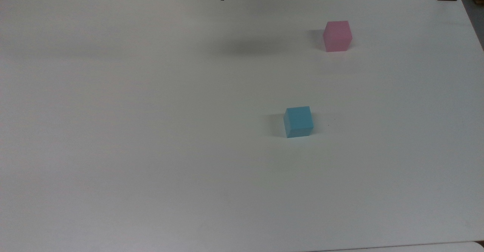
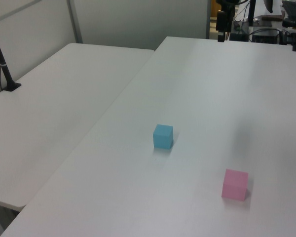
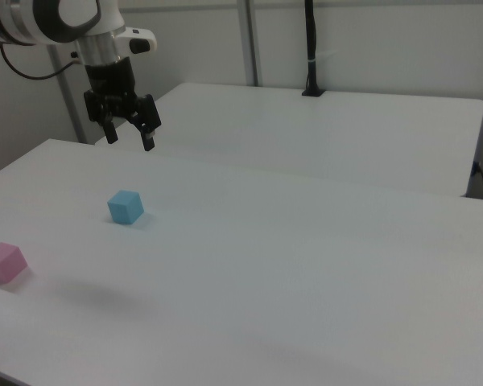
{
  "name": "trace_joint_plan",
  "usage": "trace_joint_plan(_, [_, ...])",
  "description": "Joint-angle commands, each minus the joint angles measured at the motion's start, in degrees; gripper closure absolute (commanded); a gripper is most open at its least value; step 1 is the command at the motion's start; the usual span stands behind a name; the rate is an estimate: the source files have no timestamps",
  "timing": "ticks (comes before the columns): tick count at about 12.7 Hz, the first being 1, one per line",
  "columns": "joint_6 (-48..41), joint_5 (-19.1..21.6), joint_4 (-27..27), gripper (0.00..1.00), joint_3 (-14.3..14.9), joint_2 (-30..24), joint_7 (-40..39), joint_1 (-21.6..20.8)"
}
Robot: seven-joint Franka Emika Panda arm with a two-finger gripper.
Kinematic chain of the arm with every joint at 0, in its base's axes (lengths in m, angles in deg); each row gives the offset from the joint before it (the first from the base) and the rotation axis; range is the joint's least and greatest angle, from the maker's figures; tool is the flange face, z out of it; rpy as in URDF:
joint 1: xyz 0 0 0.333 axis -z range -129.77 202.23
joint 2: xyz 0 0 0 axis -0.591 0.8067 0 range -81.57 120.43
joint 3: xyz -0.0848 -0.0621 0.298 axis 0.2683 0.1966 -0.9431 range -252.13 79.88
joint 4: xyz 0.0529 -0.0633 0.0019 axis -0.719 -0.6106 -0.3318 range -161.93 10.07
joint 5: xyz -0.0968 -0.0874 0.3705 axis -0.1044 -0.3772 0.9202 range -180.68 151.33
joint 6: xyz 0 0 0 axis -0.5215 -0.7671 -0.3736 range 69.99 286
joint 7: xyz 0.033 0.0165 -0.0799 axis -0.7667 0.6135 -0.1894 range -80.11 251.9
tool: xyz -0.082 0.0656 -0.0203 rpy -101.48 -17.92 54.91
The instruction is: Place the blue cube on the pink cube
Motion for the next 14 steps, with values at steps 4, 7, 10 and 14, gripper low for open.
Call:
trace_joint_plan(4, [0.25,0.43,-0.04,0.00,-0.15,-0.12,-0.95,0.08])
trace_joint_plan(7, [0.17,0.43,-0.04,0.00,-0.15,-0.12,-0.95,0.34])
trace_joint_plan(10, [0.17,0.34,-0.13,0.00,-0.15,-0.03,-1.04,0.08])
trace_joint_plan(14, [0.69,0.51,0.57,0.00,-0.59,2.34,-1.13,-0.36])
